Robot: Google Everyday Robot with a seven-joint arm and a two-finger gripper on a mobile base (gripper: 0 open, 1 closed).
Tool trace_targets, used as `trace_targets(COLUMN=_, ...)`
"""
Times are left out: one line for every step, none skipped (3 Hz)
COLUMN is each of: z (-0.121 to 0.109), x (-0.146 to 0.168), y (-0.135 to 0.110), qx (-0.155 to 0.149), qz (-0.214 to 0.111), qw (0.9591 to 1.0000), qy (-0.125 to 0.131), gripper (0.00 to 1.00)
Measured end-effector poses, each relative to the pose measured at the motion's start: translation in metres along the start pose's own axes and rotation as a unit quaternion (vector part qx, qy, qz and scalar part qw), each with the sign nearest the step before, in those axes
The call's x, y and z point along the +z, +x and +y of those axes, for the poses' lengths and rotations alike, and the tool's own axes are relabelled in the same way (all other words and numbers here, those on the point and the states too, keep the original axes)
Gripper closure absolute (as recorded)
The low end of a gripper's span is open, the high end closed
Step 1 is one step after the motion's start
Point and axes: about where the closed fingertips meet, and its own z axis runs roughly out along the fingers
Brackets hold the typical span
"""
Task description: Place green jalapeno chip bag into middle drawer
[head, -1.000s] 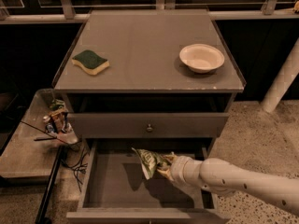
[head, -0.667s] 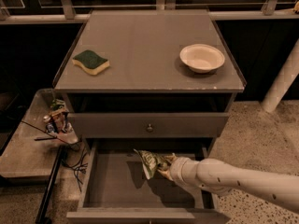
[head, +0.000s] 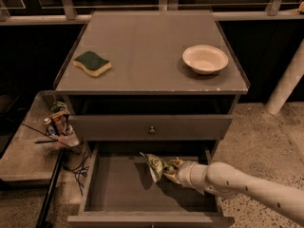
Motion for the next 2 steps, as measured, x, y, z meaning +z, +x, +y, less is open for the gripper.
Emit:
trace_targets(z=-0.0002, x=0.0025, y=0.0079, qx=0.001, qz=-0.013, qw=0.9998, qy=-0.013, gripper=1.0)
trace_targets(z=0.0034, x=0.0065, y=0.016, qx=-0.01, qz=-0.003, qw=0.9997, qy=-0.023, gripper=1.0)
